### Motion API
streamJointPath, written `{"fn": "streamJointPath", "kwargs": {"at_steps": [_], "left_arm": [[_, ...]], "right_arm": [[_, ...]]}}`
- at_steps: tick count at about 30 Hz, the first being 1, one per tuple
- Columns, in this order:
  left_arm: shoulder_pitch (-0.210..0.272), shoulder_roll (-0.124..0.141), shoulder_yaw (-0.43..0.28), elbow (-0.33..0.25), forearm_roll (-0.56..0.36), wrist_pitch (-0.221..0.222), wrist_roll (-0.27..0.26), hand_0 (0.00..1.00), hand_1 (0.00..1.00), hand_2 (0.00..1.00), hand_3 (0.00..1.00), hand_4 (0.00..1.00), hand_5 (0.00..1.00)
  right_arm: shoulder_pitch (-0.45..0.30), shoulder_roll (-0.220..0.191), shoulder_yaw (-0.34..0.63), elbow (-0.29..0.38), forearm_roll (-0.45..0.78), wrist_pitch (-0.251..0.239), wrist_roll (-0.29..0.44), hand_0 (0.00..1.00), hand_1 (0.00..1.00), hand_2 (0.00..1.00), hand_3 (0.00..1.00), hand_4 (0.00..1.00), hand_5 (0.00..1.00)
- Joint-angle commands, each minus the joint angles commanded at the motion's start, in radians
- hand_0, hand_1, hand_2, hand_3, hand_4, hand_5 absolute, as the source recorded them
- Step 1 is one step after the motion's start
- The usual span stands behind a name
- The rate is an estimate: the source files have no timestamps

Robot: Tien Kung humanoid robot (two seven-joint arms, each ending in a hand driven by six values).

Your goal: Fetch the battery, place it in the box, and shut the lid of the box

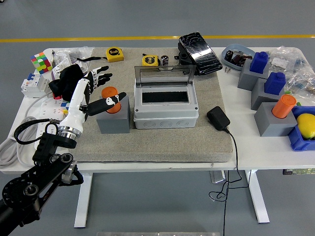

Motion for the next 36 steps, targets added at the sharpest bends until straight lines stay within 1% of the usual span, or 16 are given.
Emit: {"fn": "streamJointPath", "kwargs": {"at_steps": [1,2,4,7,8,13,14,19,20,25,26,32,33,36], "left_arm": [[-0.001,-0.001,0.001,0.002,-0.003,0.001,-0.002,0.779,0.768,0.754,0.821,0.998,0.157],[-0.004,-0.004,0.003,0.009,-0.016,0.003,-0.011,0.776,0.765,0.752,0.811,0.998,0.112],[-0.012,-0.013,0.014,0.031,-0.061,0.013,-0.043,0.776,0.765,0.752,0.811,0.998,0.112],[-0.021,-0.022,0.031,0.057,-0.090,0.016,-0.063,0.776,0.765,0.752,0.811,0.998,0.112],[-0.024,-0.024,0.039,0.064,-0.098,0.016,-0.067,0.768,0.756,0.742,0.795,0.998,0.062],[-0.029,-0.035,0.069,0.096,-0.112,0.015,-0.069,0.768,0.756,0.742,0.795,0.998,0.062],[-0.029,-0.037,0.075,0.100,-0.112,0.015,-0.069,0.744,0.733,0.723,0.774,0.998,0.002],[-0.036,-0.044,0.090,0.114,-0.123,0.019,-0.080,0.744,0.733,0.723,0.774,0.998,0.002],[-0.038,-0.047,0.088,0.120,-0.126,0.019,-0.082,0.697,0.694,0.680,0.733,0.998,0.002],[-0.050,-0.057,0.088,0.146,-0.154,0.024,-0.097,0.697,0.694,0.680,0.733,0.998,0.002],[-0.053,-0.058,0.091,0.151,-0.163,0.025,-0.101,0.635,0.660,0.619,0.676,0.998,0.002],[-0.065,-0.065,0.104,0.186,-0.207,0.026,-0.123,0.635,0.660,0.619,0.676,0.998,0.002],[-0.066,-0.067,0.105,0.191,-0.217,0.025,-0.127,0.600,0.590,0.569,0.599,0.998,0.002],[-0.071,-0.071,0.107,0.197,-0.232,0.024,-0.133,0.600,0.590,0.569,0.599,0.998,0.002]], "right_arm": [[0.000,0.000,0.000,0.000,0.000,0.000,0.000,0.701,0.726,0.718,0.699,0.998,0.704],[-0.001,0.000,0.000,0.000,0.000,0.000,0.000,0.701,0.726,0.718,0.699,0.998,0.705],[-0.003,0.001,0.000,0.000,0.000,0.000,0.000,0.701,0.726,0.718,0.699,0.998,0.705],[-0.005,0.002,0.001,0.000,-0.001,0.001,0.000,0.701,0.726,0.718,0.699,0.998,0.705],[-0.006,0.002,0.001,0.000,-0.001,0.001,0.000,0.701,0.726,0.718,0.699,0.998,0.704],[-0.007,0.004,0.003,0.000,-0.001,0.001,0.001,0.701,0.726,0.718,0.699,0.998,0.704],[-0.007,0.004,0.004,0.000,-0.001,0.001,0.001,0.704,0.726,0.718,0.699,0.998,0.704],[-0.005,0.004,0.005,0.000,0.001,0.001,0.001,0.704,0.726,0.718,0.699,0.998,0.704],[-0.005,0.004,0.005,0.000,0.000,0.001,0.000,0.703,0.726,0.718,0.699,0.998,0.704],[-0.004,0.004,0.005,0.000,0.001,0.001,0.000,0.703,0.726,0.718,0.699,0.998,0.704],[-0.004,0.004,0.004,0.000,0.002,0.001,0.000,0.702,0.726,0.718,0.700,0.998,0.703],[-0.003,0.004,0.005,0.000,0.002,0.001,0.000,0.702,0.726,0.718,0.700,0.998,0.703],[-0.003,0.004,0.005,0.000,0.002,0.001,0.000,0.702,0.725,0.718,0.700,0.998,0.701],[-0.003,0.004,0.004,0.000,0.002,0.001,0.000,0.702,0.725,0.718,0.700,0.998,0.701]]}}
